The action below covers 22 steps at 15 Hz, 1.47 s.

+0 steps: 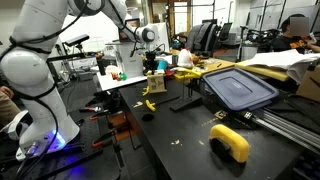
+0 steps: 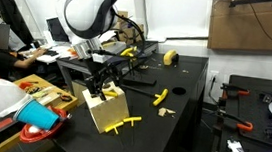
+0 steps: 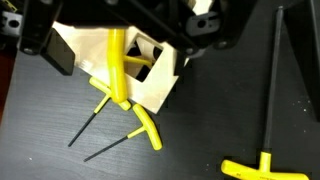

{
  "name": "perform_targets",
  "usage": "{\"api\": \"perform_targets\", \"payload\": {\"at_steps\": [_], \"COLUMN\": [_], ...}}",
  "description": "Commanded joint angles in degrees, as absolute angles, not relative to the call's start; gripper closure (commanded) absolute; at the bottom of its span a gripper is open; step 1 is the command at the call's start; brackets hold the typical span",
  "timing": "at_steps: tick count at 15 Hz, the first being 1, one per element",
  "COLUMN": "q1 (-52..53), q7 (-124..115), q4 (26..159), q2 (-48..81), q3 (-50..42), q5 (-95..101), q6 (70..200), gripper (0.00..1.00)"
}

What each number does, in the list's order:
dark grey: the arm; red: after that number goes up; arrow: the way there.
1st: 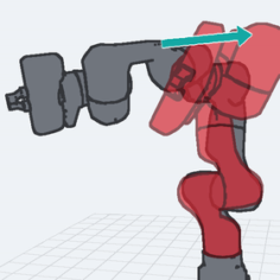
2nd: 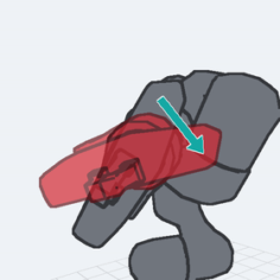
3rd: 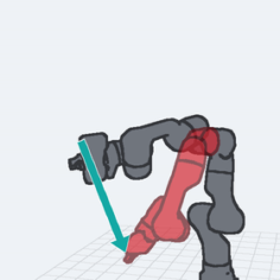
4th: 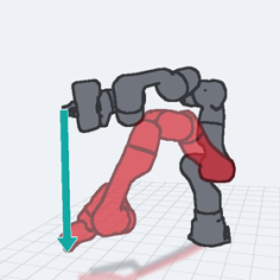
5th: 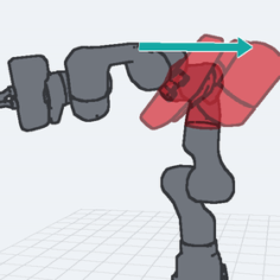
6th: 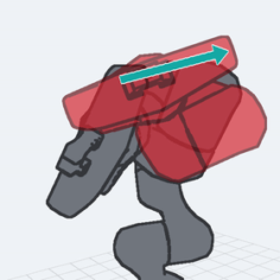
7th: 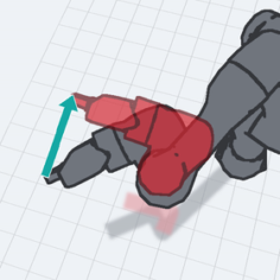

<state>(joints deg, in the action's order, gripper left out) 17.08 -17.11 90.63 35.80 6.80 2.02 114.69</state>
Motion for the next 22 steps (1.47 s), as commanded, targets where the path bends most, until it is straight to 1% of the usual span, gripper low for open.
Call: {"api": "perform_targets", "payload": {"at_steps": [1,16,17,18,19,20,21,22], "q1": [17.7,18.4,18.3,18.3,18.3,18.3,18.2,18.3], "q7": [-17.7,-18.2,-18.2,-18.1,-18.1,-18.1,-18.1,-18.0], "q4": [90.6,89.9,89.9,89.9,89.9,89.9,89.9,89.8], "q2": [35.6,35.6,35.6,35.7,35.7,35.7,35.8,35.8], "q3": [6.1,5.2,5.2,5.2,5.1,5.1,5.1,5.1], "q5": [2.5,5.2,5.3,5.2,5.2,5.2,5.2,5.2], "q6": [114.4,113.4,113.3,113.3,113.3,113.3,113.4,113.4], "gripper": [0.00,0.00,0.05,0.09,0.29,0.31,0.38,0.47]}}
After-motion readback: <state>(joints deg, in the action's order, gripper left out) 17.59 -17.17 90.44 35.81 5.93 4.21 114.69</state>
